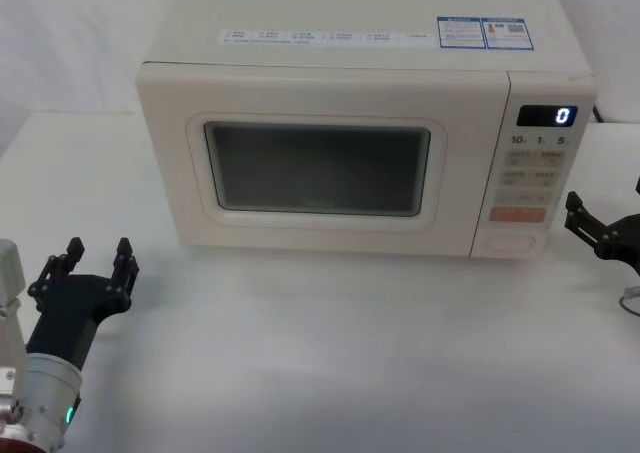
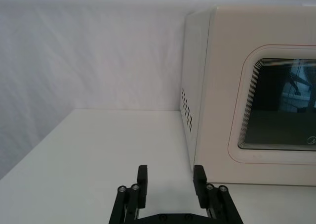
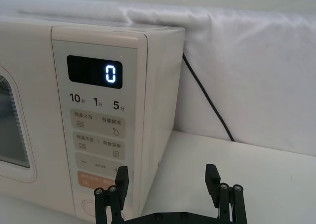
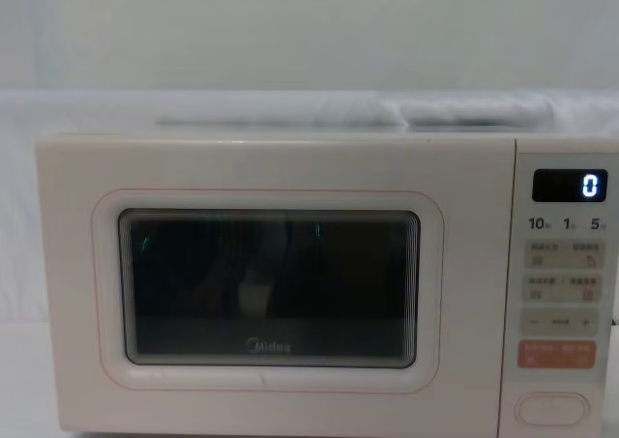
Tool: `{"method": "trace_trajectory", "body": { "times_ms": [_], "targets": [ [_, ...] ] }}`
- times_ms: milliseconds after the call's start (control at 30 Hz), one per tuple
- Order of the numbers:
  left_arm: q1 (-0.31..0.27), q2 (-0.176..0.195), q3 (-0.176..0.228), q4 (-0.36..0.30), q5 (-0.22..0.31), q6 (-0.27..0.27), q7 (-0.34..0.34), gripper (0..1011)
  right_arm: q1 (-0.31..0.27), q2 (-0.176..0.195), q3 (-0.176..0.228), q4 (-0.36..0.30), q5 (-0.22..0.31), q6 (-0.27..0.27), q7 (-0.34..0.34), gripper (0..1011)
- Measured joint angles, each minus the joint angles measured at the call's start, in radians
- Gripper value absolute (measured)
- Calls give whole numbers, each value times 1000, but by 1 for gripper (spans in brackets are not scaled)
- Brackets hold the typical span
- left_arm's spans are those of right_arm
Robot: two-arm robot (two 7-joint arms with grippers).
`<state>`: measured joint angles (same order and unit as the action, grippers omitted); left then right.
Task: Press the button to open the microwave door with one hand; close the microwave door with the other hand.
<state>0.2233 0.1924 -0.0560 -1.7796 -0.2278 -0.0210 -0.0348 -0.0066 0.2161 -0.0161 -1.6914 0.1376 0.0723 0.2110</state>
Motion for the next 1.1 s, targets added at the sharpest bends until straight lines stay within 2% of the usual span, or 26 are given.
{"method": "trace_trajectory", "body": {
  "times_ms": [100,200,333,467,1100],
  "targets": [
    [0,0,0,0,0,0,0,688,0,0,0,0,0,0,0,1002],
    [0,0,0,0,-1,0,0,746,0,0,0,0,0,0,0,1002],
    [0,0,0,0,-1,0,0,895,0,0,0,0,0,0,0,1002],
    [0,0,0,0,-1,-1,0,989,0,0,0,0,0,0,0,1002],
    [0,0,0,0,-1,0,0,1001,0,0,0,0,0,0,0,1002]
  ]
}}
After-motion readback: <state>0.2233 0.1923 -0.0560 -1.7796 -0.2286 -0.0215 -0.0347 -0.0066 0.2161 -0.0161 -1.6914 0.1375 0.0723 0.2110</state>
